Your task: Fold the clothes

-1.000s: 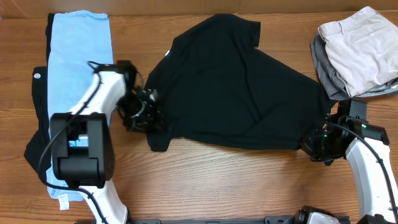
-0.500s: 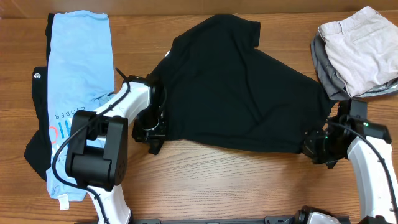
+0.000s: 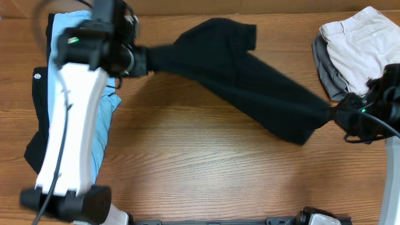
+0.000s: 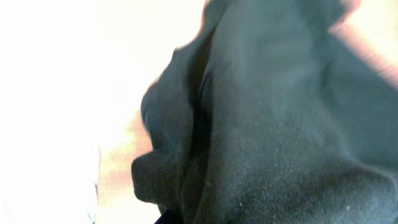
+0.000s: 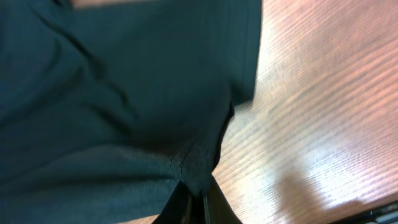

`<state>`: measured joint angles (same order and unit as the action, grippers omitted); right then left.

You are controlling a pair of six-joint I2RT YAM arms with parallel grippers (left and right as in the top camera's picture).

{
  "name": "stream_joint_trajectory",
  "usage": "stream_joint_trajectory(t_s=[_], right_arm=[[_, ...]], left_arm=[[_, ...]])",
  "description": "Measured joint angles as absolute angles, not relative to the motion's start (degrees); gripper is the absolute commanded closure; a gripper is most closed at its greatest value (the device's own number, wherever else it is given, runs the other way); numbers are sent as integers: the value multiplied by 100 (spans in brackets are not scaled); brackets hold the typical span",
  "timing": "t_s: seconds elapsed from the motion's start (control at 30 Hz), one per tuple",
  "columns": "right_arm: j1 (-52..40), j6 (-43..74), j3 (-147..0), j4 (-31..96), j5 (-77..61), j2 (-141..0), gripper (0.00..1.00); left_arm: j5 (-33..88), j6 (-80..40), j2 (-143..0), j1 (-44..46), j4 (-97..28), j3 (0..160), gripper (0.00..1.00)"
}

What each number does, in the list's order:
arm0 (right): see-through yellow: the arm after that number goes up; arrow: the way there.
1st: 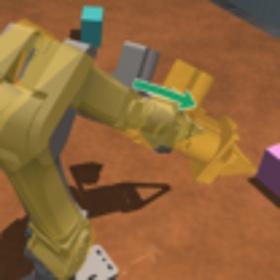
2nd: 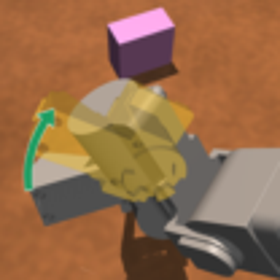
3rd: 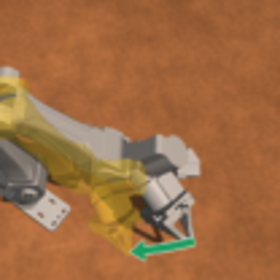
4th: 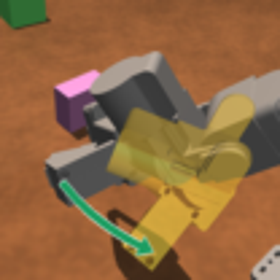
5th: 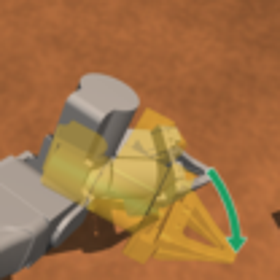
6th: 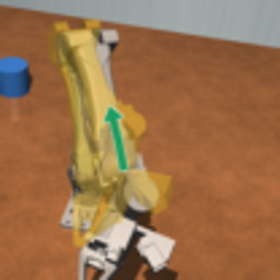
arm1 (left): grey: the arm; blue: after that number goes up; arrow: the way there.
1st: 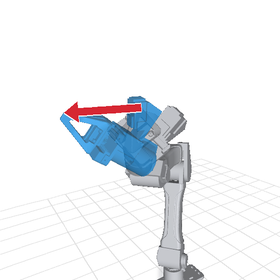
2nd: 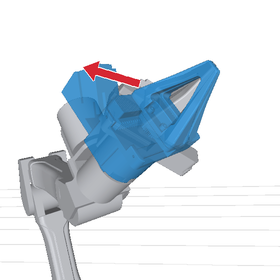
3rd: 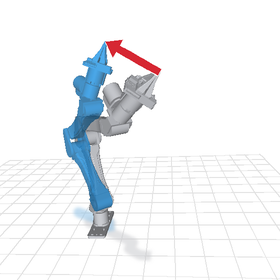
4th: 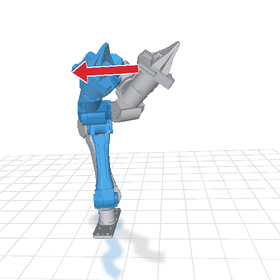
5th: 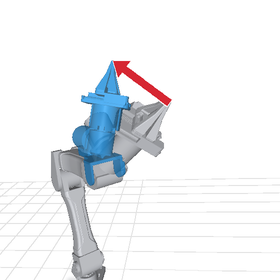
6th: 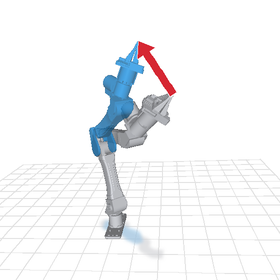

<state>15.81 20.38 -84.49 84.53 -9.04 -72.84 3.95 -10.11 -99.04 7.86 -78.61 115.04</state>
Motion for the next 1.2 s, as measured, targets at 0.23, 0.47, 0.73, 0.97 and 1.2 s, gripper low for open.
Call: stream_joint_trajectory(t_s=[0.23, 0.47, 0.73, 0.97, 1.2], right_arm=[[1581, 1925, -10228, 8958, -908, -7286, 96], [1581, 1861, -12252, 9559, -834, -7258, 96], [1581, 1774, -13185, 9699, -685, -7111, 96], [1581, 1422, -13200, 9657, -1031, -7907, 96], [1448, 1138, -13176, 8971, -1153, -9282, 96]], left_arm=[[322, -1002, -9524, 762, -7802, 13023, 96], [270, -941, -9299, 740, -7863, 13974, 96], [165, -716, -8300, 740, -7835, 14296, 96], [75, -683, -8296, 740, -7832, 14368, 96], [34, -580, -9723, 740, -7282, 14296, 96]])
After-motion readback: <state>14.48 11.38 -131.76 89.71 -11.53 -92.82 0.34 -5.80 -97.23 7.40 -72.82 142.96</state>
